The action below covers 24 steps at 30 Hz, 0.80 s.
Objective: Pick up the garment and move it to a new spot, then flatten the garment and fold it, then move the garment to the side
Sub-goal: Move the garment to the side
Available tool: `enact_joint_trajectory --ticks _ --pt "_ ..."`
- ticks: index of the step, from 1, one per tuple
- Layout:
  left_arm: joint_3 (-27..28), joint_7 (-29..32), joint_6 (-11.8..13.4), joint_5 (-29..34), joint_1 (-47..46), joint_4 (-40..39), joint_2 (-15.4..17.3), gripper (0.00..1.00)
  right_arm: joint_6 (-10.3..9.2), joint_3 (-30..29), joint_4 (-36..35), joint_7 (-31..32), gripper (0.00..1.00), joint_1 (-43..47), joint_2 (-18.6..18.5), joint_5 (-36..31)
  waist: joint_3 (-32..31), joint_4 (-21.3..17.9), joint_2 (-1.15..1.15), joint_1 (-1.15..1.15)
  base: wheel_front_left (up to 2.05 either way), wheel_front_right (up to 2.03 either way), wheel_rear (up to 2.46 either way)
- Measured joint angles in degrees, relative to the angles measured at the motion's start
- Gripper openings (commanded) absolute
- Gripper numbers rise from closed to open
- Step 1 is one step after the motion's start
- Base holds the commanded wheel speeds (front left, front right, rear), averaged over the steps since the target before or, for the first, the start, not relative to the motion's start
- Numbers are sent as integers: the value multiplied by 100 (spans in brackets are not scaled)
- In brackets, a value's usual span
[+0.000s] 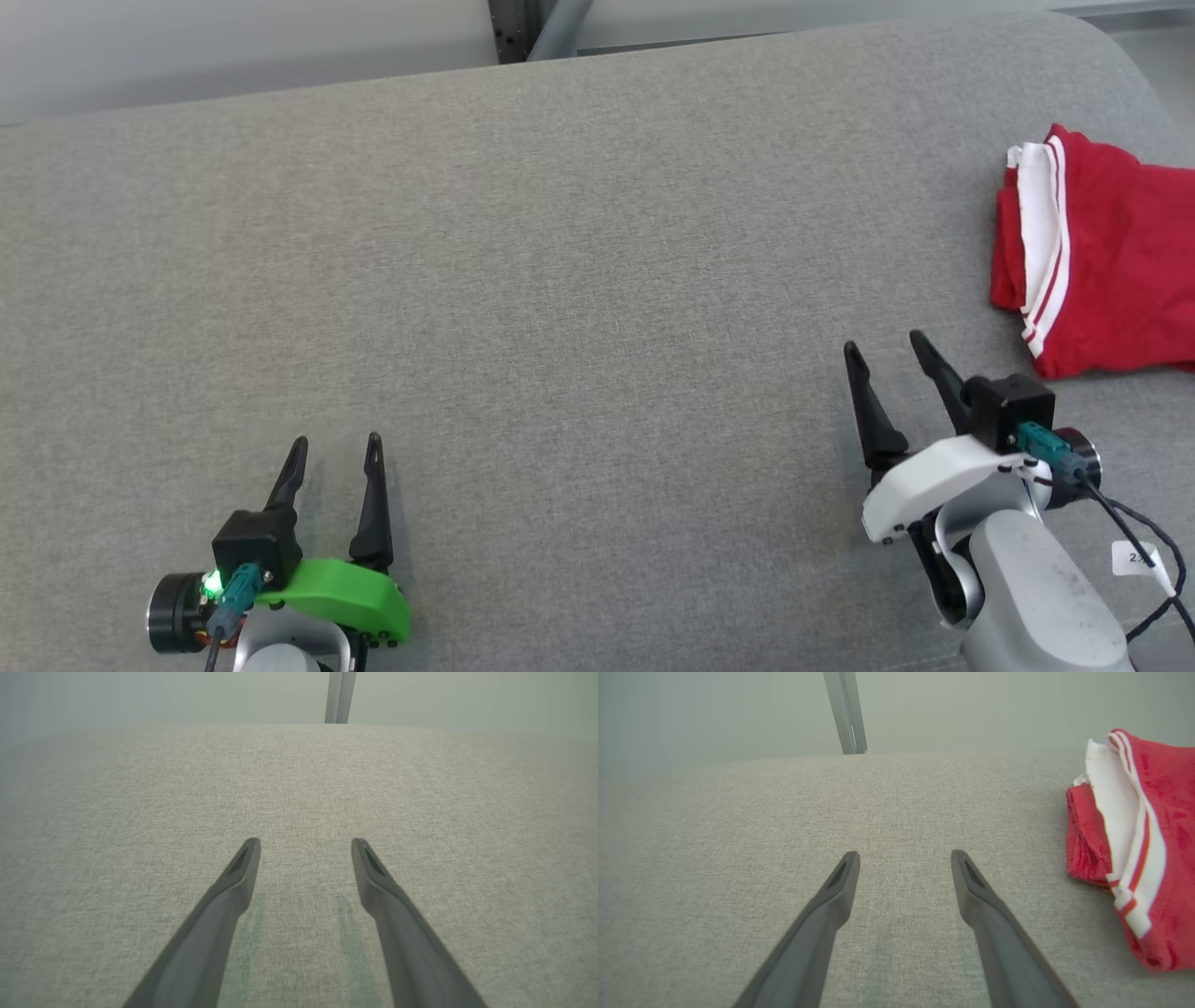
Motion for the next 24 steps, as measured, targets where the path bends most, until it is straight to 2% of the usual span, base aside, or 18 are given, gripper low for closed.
enact_joint_trajectory --ticks 12,24 --pt "140 0 29 -123 436 -104 1 100 -2 -153 -109 0 100 679 289 -90 -568 507 0 0 0 0 0" --pt "309 0 -77 -207 636 -68 0 100 -2 -320 -349 0 100 918 364 -375 -1048 512 0 0 0 0 0"
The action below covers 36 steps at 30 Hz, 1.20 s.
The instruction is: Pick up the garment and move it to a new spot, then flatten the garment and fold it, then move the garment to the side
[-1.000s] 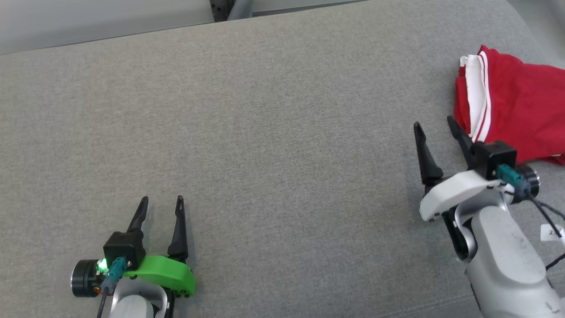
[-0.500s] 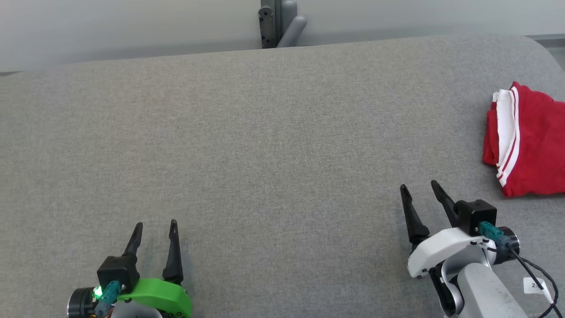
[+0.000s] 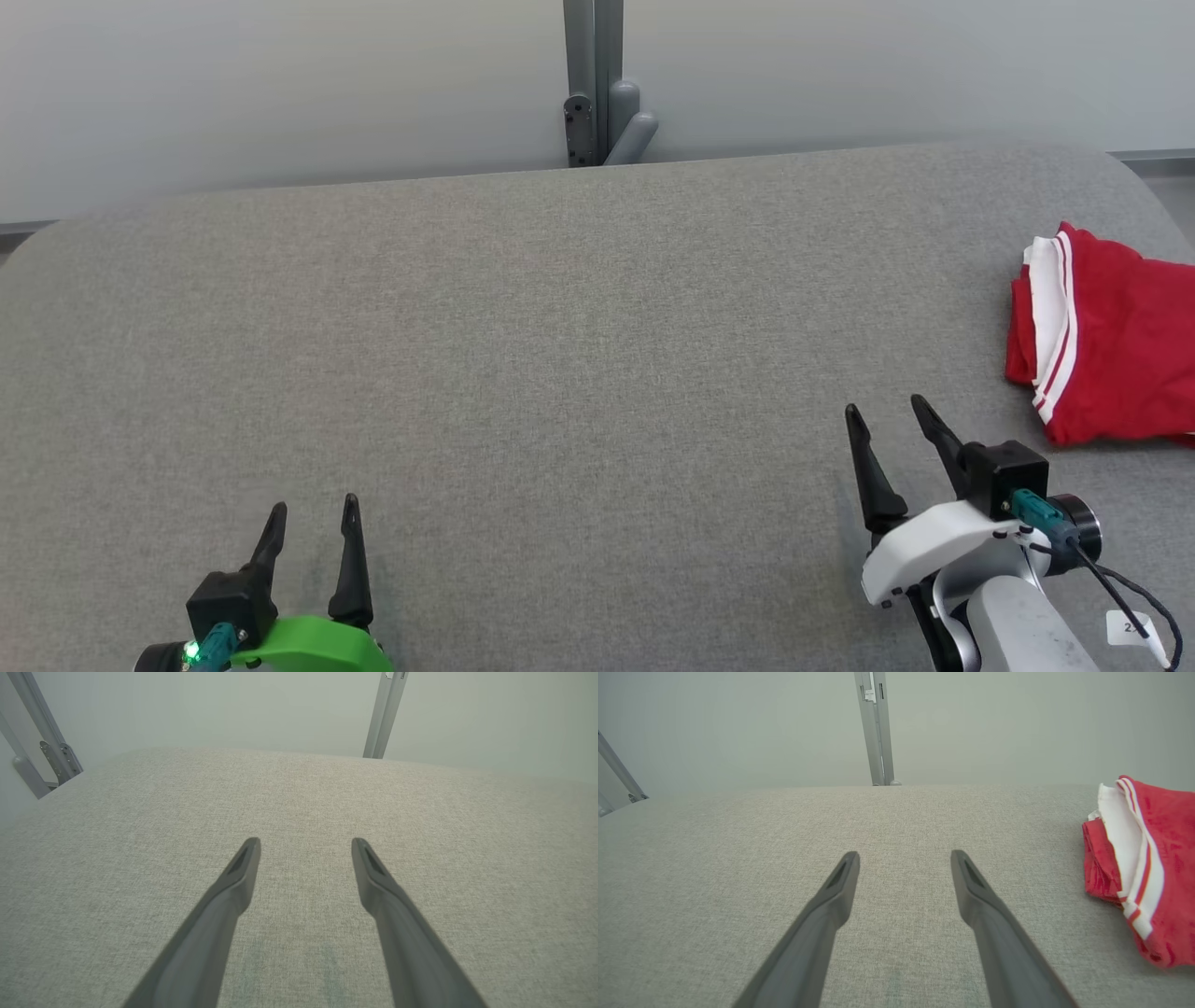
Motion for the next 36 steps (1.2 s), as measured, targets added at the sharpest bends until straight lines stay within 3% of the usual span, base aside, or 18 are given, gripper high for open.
enact_joint_trajectory --ticks 7,23,34,35,36 --pt "9 0 -118 -53 13 81 0 100 0 -10 -45 0 100 140 4 47 -28 -78 0 0 0 0 0" --pt "-53 -1 -119 -110 -25 127 -2 100 -3 153 -27 0 100 96 4 103 152 -92 0 0 0 0 0" --pt "-59 0 -158 -171 -94 131 -2 100 1 156 -65 0 100 53 12 111 241 -354 0 0 0 0 0" --pt "-63 0 -158 -170 -84 159 -7 0 2 156 -35 0 0 69 19 110 242 -355 0 0 0 0 0" --pt "-63 0 -158 -170 -64 208 -15 0 2 156 8 2 0 99 26 110 242 -355 0 0 0 0 0"
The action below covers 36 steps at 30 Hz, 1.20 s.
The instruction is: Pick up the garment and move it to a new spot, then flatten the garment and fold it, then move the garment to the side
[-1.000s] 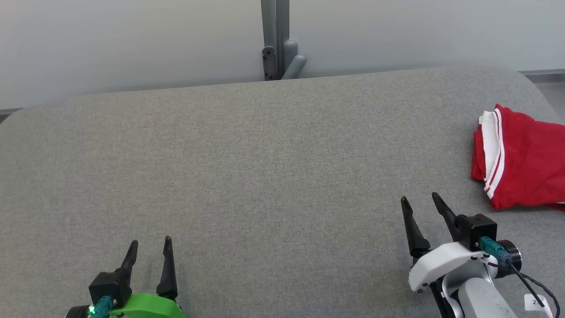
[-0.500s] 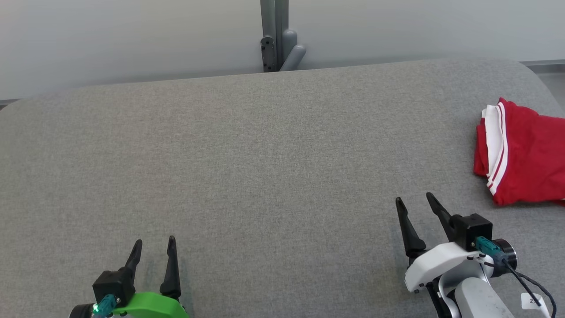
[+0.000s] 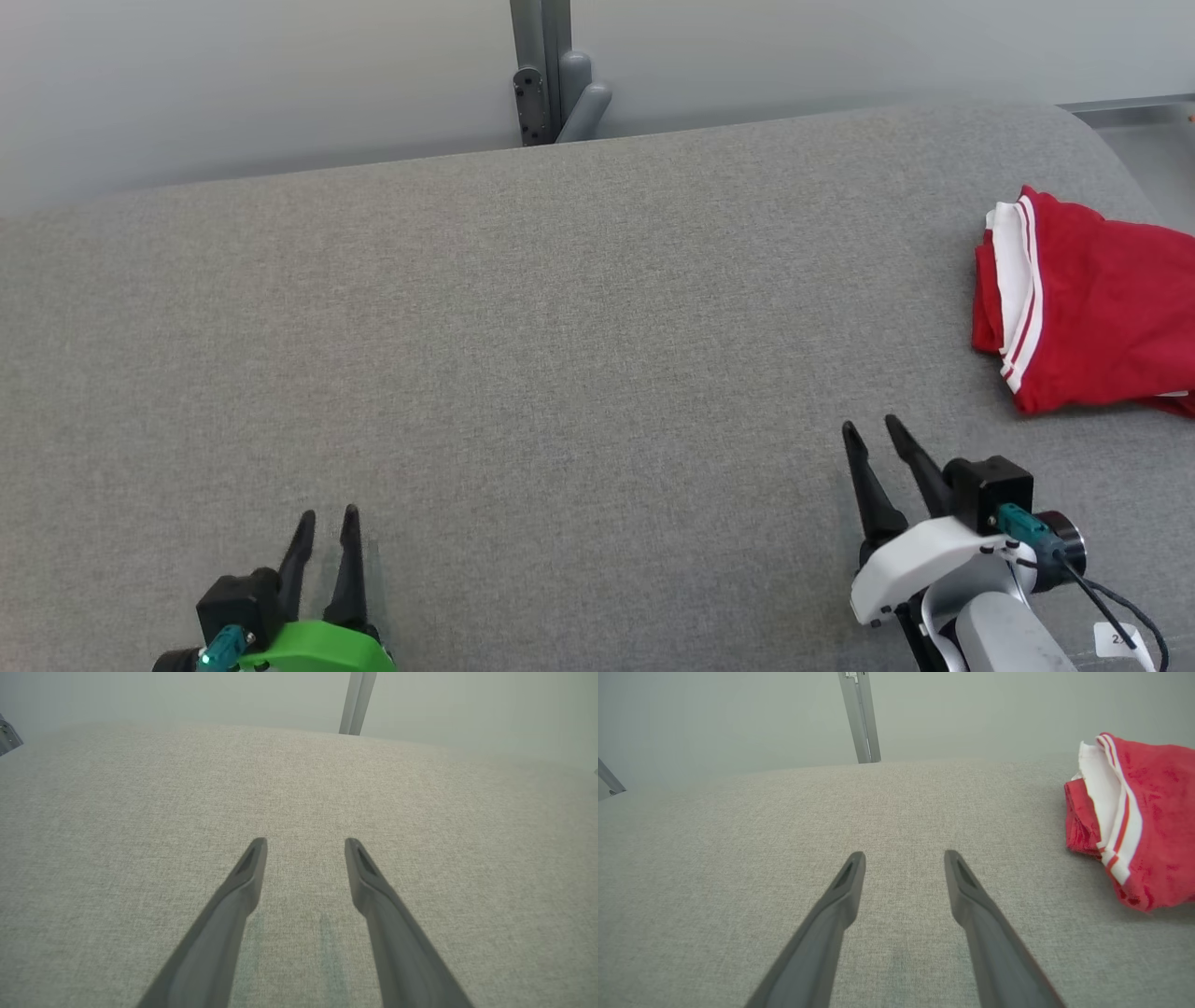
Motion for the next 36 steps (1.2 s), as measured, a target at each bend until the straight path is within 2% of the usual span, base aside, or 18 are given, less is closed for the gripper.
enact_joint_trajectory --ticks 4,36 --pt "5 41 0 -40 87 185 -13 0 0 -2 166 41 0 167 22 37 -3 2 0 0 0 0 0" --pt "321 812 -99 -2972 -3 -200 -15 0 0 -383 -268 818 0 207 20 3160 -119 99 0 0 0 0 0"
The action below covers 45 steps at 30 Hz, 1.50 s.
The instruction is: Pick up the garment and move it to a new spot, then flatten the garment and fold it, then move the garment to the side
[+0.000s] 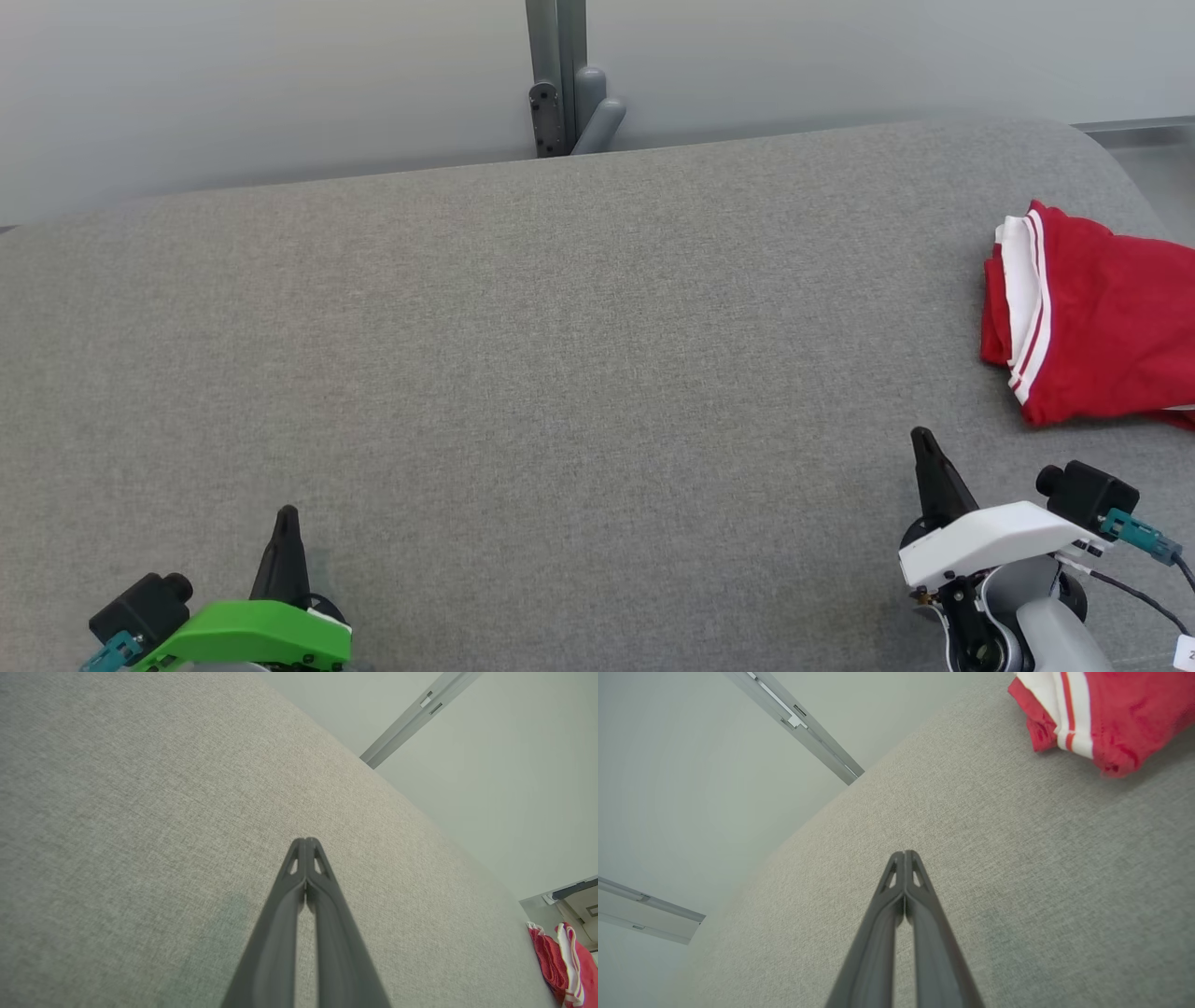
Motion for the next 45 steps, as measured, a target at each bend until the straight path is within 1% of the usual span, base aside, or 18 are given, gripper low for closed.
enact_joint_trajectory --ticks 6,7,19,45 --pt "54 137 -15 -458 -32 -80 1 0 -1 -62 -77 129 0 2 0 483 -22 19 0 0 0 0 0" --pt "67 178 -18 -578 -46 -103 1 0 -1 -87 -101 159 0 3 -1 648 -30 25 0 0 0 0 0" --pt "162 400 -60 -1437 -88 -208 3 0 -3 -193 -236 382 0 8 -3 1518 -74 62 0 0 0 0 0" --pt "331 804 -116 -2929 -224 -438 9 0 -4 -397 -480 779 0 31 -9 3122 -170 143 0 0 0 0 0"
